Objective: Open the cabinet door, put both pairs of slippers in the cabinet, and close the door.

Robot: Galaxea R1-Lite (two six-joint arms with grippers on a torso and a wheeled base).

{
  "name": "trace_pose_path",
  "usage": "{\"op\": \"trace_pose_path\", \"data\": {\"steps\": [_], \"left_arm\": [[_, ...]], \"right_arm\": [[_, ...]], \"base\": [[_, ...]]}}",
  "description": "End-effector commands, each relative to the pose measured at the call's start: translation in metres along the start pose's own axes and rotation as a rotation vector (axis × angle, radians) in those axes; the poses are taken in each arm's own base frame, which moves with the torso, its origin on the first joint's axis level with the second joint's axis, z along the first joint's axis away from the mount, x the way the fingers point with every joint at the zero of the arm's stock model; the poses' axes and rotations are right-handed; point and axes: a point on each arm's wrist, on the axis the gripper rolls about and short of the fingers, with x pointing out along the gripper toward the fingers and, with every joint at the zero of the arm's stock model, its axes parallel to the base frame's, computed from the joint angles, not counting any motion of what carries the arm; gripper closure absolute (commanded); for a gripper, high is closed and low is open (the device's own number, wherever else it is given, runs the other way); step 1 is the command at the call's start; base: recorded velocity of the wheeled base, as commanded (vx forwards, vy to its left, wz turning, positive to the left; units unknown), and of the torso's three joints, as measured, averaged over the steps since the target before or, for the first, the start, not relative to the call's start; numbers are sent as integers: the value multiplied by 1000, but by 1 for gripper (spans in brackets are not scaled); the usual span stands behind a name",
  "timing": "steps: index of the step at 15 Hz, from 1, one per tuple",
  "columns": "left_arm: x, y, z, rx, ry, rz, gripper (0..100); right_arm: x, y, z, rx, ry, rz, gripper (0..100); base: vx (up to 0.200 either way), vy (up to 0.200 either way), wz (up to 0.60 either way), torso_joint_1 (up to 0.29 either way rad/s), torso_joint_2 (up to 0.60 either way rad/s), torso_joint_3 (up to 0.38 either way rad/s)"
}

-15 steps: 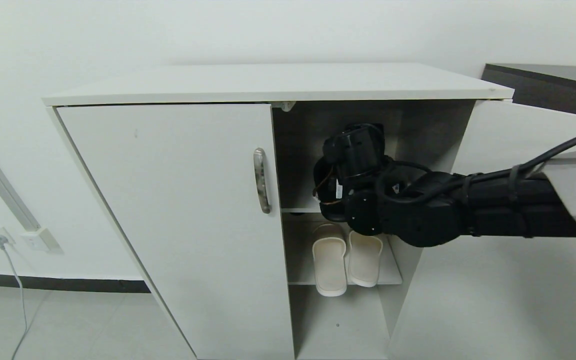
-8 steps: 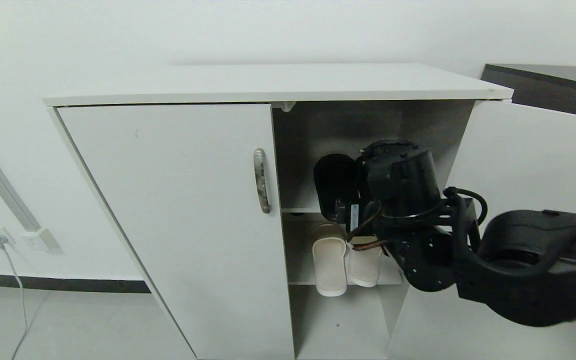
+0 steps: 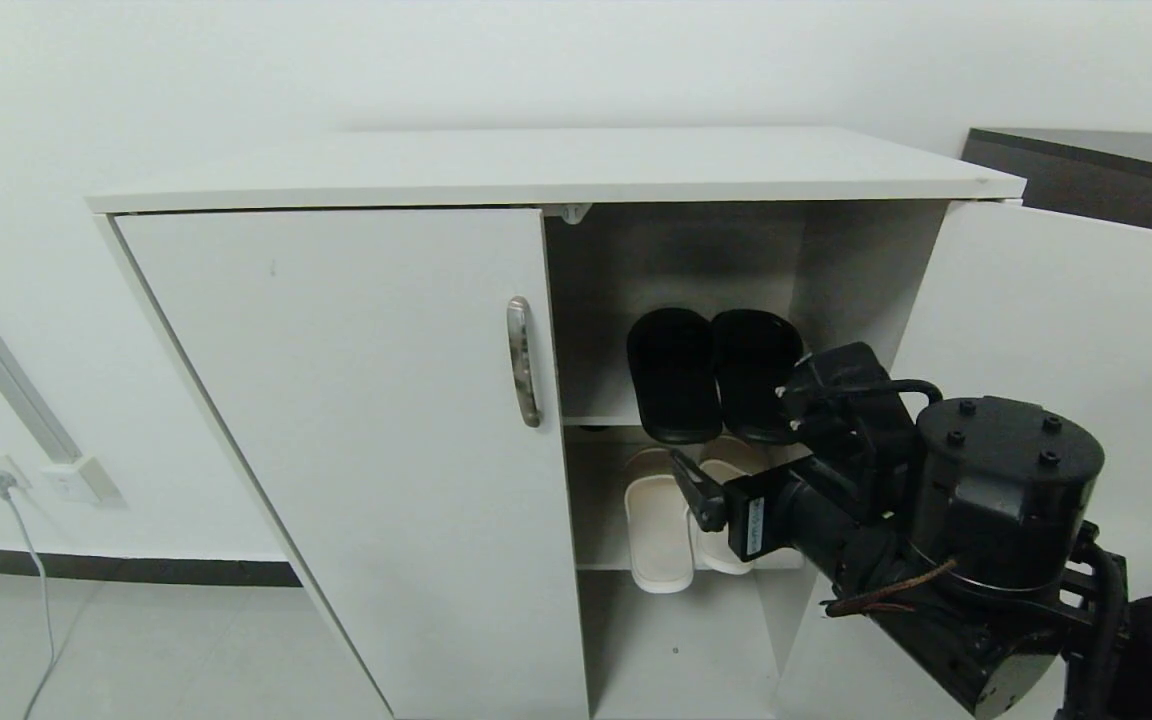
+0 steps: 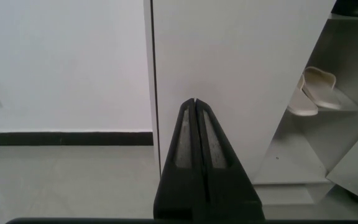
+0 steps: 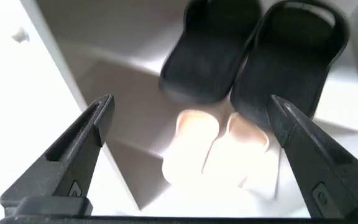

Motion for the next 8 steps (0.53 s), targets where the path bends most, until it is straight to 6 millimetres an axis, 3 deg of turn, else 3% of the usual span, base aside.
{"op": "trace_pose_path", "data": {"steps": [1, 8], "left_arm": [[0, 0, 0, 0, 0, 0, 100], [0, 0, 0, 0, 0, 2, 100]], "right_arm": [[-2, 1, -2, -4, 6, 5, 100], [2, 1, -9, -16, 32, 0, 100]], "base": [[0, 0, 0, 0, 0, 0], [0, 0, 0, 0, 0, 0]]}}
